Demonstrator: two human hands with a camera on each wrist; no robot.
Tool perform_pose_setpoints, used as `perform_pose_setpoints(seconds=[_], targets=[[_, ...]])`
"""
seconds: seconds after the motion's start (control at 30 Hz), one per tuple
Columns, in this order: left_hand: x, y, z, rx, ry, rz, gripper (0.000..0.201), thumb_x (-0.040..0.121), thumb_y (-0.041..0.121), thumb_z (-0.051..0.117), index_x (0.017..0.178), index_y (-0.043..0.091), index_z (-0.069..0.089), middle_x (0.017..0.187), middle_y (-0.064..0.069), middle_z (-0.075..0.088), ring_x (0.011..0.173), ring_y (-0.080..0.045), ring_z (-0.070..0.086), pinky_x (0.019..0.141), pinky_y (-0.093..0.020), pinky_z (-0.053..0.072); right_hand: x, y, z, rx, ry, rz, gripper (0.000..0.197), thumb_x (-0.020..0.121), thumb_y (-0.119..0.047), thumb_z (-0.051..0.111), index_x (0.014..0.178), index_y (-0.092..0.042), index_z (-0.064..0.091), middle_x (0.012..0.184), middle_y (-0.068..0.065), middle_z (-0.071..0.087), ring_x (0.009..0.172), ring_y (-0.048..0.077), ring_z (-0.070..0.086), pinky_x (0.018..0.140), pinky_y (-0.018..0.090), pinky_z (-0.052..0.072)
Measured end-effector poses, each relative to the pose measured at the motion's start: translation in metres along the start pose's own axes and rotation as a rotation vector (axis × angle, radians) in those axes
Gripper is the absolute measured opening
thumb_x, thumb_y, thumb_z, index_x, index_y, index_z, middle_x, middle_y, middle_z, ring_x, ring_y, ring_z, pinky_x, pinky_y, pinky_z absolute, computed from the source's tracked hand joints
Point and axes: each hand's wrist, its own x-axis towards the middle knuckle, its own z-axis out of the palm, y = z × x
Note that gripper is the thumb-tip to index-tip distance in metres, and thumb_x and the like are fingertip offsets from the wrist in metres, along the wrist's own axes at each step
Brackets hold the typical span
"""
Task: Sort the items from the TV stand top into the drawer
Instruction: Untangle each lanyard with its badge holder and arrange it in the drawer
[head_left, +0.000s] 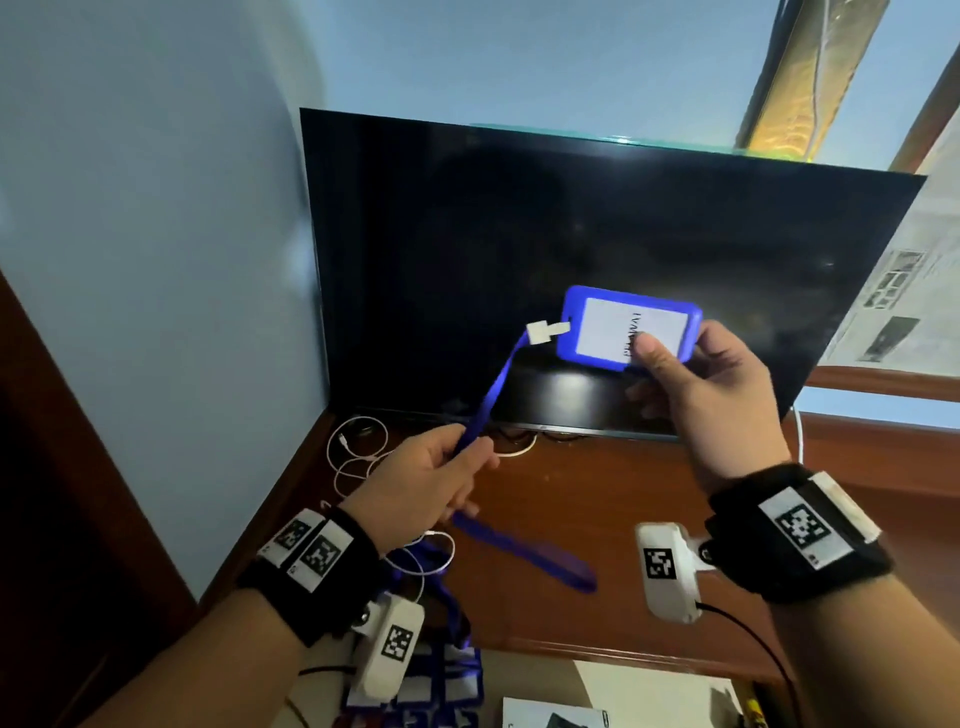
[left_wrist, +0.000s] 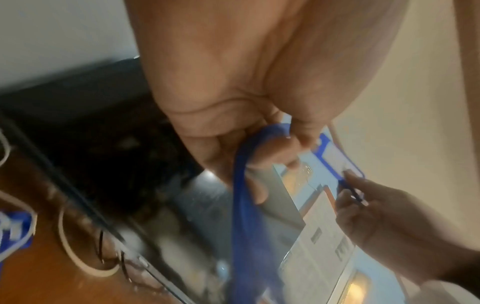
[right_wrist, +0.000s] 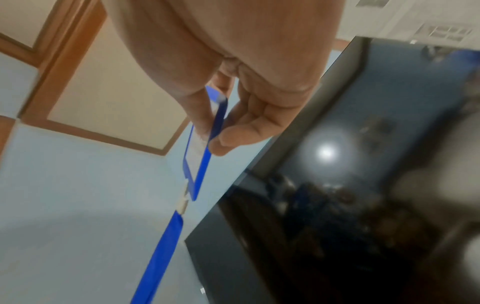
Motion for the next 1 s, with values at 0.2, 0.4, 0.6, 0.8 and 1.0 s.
perform_pose_setpoints(seconds=[0.2, 0.4, 0.6, 0.8, 1.0], targets=[[-0.020, 0.060, -0.012, 0.453, 0.050, 0.440, 0.029, 0.104, 0.043, 0.052, 0.090, 0.024, 0.070, 0.061, -0.005, 0.056, 0.050, -0.018, 0.051, 0.049, -0.029, 0.039, -0.006, 0.054, -0.015, -0.202, 0.062, 0.056, 0.012, 0.092, -0.022, 0.077, 0.092, -0.012, 0.070, 0.080, 0.010, 0.077, 0.062, 0.023, 0.070, 0.059, 0.035, 0.055], [0.022, 0.133, -0.008, 0.886, 0.010, 0.676, 0.040, 0.100, 0.049, 0.059, 0.072, 0.020, 0.065, 0.067, 0.004, 0.055, 0.063, -0.010, 0.051, 0.064, -0.030, 0.040, -0.048, 0.082, 0.026, -0.351, -0.253, 0.098, 0.019, 0.091, -0.020, 0.078, 0.077, -0.025, 0.066, 0.068, -0.005, 0.071, 0.059, 0.014, 0.065, 0.058, 0.036, 0.053], [0.084, 0.109, -0.036, 0.960, -0.042, 0.315, 0.040, 0.100, 0.054, 0.056, 0.076, 0.025, 0.068, 0.071, 0.005, 0.060, 0.064, -0.007, 0.056, 0.063, -0.027, 0.041, -0.089, 0.040, 0.042, -0.084, -0.544, 0.060, 0.010, 0.088, -0.013, 0.079, 0.091, -0.009, 0.070, 0.076, 0.003, 0.071, 0.066, 0.008, 0.064, 0.057, 0.020, 0.049], [0.070, 0.014, -0.034, 0.610, -0.112, 0.118, 0.040, 0.085, 0.055, 0.062, 0.070, 0.019, 0.072, 0.060, 0.002, 0.059, 0.056, -0.016, 0.052, 0.061, -0.035, 0.047, -0.073, -0.003, 0.018, 0.215, -0.297, 0.013, 0.013, 0.085, -0.010, 0.072, 0.086, -0.010, 0.060, 0.082, 0.013, 0.071, 0.063, 0.020, 0.062, 0.050, 0.029, 0.051], [-0.001, 0.002, 0.030, 0.458, -0.144, 0.192, 0.047, 0.106, 0.049, 0.046, 0.070, 0.026, 0.065, 0.050, 0.006, 0.046, 0.048, -0.011, 0.044, 0.055, -0.032, 0.041, -0.036, 0.022, -0.006, 0.140, 0.027, -0.042, 0.020, 0.092, -0.017, 0.077, 0.084, -0.021, 0.060, 0.091, 0.013, 0.070, 0.081, 0.024, 0.063, 0.075, 0.039, 0.052]])
